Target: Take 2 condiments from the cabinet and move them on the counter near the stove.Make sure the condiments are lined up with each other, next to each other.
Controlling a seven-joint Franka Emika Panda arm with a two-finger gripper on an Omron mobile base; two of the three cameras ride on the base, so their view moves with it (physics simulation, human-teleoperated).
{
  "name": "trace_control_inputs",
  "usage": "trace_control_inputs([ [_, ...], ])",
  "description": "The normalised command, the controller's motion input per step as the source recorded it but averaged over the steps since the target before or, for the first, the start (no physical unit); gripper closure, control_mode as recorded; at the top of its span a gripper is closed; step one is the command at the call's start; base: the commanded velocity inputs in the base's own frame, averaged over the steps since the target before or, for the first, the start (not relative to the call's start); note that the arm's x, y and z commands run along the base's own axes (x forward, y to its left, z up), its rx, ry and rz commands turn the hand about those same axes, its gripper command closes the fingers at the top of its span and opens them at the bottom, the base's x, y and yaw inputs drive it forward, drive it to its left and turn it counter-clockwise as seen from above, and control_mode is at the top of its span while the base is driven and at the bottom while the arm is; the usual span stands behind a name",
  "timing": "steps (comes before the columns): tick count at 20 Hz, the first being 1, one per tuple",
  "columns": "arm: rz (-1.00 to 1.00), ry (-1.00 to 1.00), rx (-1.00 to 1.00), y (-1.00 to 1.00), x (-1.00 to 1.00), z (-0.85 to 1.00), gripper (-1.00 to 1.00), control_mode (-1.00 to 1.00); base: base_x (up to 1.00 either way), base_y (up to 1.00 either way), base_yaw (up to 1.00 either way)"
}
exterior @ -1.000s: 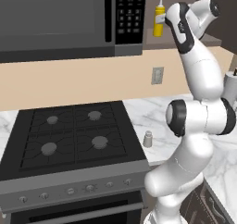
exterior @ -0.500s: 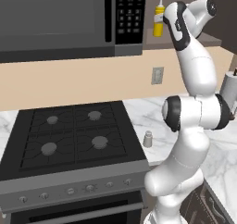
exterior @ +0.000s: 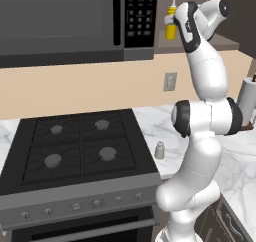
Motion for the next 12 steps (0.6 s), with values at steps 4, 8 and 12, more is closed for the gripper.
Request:
trace_control_inputs([
  [4,0.0,0.0,0.0,0.0,0.19,-0.04,-1.0,-1.0,0.0,0.0,0.0],
  [8,0.0,0.0,0.0,-0.02,0.15,0.0,-1.0,-1.0,0.0,0.0,0.0],
  [12,0.0,0.0,0.0,0.0,0.16,0.0,-1.0,-1.0,0.0,0.0,0.0],
])
